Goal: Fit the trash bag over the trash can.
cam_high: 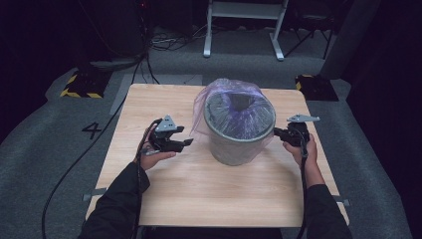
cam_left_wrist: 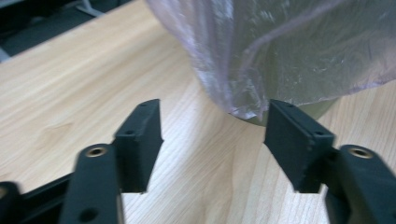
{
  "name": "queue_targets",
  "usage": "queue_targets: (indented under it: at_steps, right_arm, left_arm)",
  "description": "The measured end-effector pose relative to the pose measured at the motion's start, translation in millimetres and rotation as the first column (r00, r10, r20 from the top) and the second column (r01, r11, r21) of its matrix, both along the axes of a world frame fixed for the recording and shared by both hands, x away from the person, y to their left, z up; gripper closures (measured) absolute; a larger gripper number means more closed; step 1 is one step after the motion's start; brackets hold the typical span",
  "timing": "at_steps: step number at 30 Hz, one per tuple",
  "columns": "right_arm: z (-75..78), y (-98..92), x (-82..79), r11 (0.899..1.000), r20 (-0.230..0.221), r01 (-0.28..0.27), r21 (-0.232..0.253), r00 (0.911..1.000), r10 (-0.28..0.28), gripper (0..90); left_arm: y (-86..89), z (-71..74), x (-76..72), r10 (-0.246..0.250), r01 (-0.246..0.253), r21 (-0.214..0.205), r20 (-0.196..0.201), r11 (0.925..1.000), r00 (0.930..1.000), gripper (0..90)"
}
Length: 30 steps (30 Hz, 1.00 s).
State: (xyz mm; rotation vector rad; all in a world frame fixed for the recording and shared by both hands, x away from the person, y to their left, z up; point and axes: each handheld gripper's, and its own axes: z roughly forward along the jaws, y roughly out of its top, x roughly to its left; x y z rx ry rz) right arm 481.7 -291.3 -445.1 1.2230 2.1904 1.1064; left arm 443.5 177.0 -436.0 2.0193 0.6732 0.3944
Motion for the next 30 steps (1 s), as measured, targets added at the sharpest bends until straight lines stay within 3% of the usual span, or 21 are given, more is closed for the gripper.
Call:
queue_targets:
  at_steps: [2, 6, 10, 13, 16, 19, 21, 27, 30]
  right_arm:
    - [0.6, -0.6, -0.2, 1.000, 0.005, 0.003, 0.002, 1.0000, -0.003, 89.9]
    - [1.8, 0.4, -0.5, 1.000, 0.016, 0.004, 0.003, 0.9999, -0.004, 88.9]
    - [4.1, 2.7, 0.7, 1.000, 0.026, 0.009, -0.017, 0.9996, -0.009, 87.5]
    - [9.0, 3.7, 1.8, 1.000, 0.036, 0.014, -0.018, 0.9993, -0.014, 87.3]
    - [13.2, 5.3, 2.6, 1.000, 0.045, 0.014, -0.019, 0.9989, -0.013, 87.0]
    - [16.5, 7.3, 3.5, 1.000, 0.054, 0.013, -0.023, 0.9985, -0.012, 86.9]
    - [18.3, 8.9, 4.3, 1.000, 0.057, 0.010, -0.022, 0.9983, -0.009, 86.7]
    - [25.3, 12.4, 7.4, 1.000, 0.072, 0.009, -0.019, 0.9974, -0.008, 85.7]
    - [24.8, 15.5, 7.8, 1.000, 0.072, 0.003, -0.029, 0.9974, -0.001, 85.3]
  left_arm:
    - [7.9, 6.6, -3.1, 0.018, -0.017, -0.044, 0.020, 0.9989, 0.9996, 29.3]
    - [15.0, 22.7, -3.5, 0.028, -0.022, -0.088, 0.063, 0.9959, 0.9976, 26.5]
    - [10.1, 40.7, 1.1, 0.053, -0.043, -0.088, 0.115, 0.9952, 0.9919, 28.3]
    - [6.9, 57.7, 9.5, 0.065, -0.045, -0.145, 0.136, 0.9884, 0.9886, 28.7]
    - [-0.2, 73.5, 21.8, 0.075, -0.047, -0.201, 0.134, 0.9785, 0.9881, 28.1]
    - [-11.1, 85.4, 35.6, 0.109, -0.078, -0.213, 0.136, 0.9739, 0.9848, 28.2]
    - [-17.8, 90.8, 44.8, 0.101, -0.071, -0.239, 0.117, 0.9685, 0.9880, 28.7]
    - [-39.8, 102.2, 64.2, 0.064, -0.040, -0.205, 0.113, 0.9780, 0.9916, 29.1]
    - [-49.3, 102.1, 73.3, 0.068, -0.047, -0.212, 0.089, 0.9761, 0.9937, 29.0]
